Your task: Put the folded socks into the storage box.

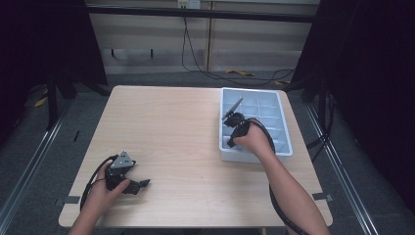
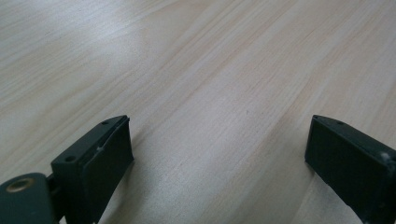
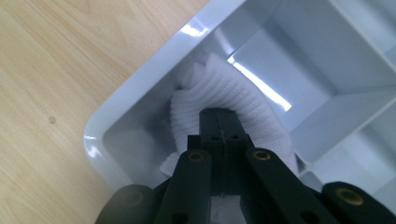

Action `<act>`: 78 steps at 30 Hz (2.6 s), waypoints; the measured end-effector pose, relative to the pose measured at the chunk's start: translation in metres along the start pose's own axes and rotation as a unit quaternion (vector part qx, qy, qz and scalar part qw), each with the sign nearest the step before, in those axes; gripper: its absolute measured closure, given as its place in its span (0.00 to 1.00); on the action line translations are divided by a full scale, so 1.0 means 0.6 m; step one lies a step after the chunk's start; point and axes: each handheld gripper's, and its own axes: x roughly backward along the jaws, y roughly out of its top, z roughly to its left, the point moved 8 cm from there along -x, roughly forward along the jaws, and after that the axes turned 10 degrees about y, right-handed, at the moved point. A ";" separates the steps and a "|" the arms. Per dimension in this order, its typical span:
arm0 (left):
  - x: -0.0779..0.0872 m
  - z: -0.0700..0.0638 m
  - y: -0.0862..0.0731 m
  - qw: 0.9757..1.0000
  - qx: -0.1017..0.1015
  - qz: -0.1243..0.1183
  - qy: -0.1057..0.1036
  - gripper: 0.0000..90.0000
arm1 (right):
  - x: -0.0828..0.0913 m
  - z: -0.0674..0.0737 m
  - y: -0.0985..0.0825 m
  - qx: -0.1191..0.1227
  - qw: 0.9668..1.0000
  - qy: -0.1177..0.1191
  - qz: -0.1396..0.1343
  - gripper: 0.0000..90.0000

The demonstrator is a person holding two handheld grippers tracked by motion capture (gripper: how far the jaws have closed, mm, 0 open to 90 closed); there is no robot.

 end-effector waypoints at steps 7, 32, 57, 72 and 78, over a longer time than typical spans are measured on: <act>0.000 0.000 0.000 1.000 0.000 0.001 0.000 0.08 | -0.033 0.010 -0.003 0.002 1.000 0.019 0.005 1.00; -0.001 -0.002 0.001 1.000 0.002 0.000 -0.003 0.07 | 0.036 -0.014 -0.029 -0.010 1.000 0.003 0.006 1.00; -0.002 -0.003 0.001 1.000 0.004 0.003 -0.005 0.06 | 0.038 -0.019 -0.029 -0.009 1.000 -0.008 -0.001 0.94; -0.003 -0.003 0.002 1.000 0.004 0.004 -0.005 0.05 | 0.021 -0.020 -0.028 -0.007 1.000 -0.011 0.012 1.00; -0.004 -0.003 0.002 1.000 0.004 0.003 -0.005 0.05 | 0.021 -0.020 -0.029 -0.005 1.000 -0.017 0.012 1.00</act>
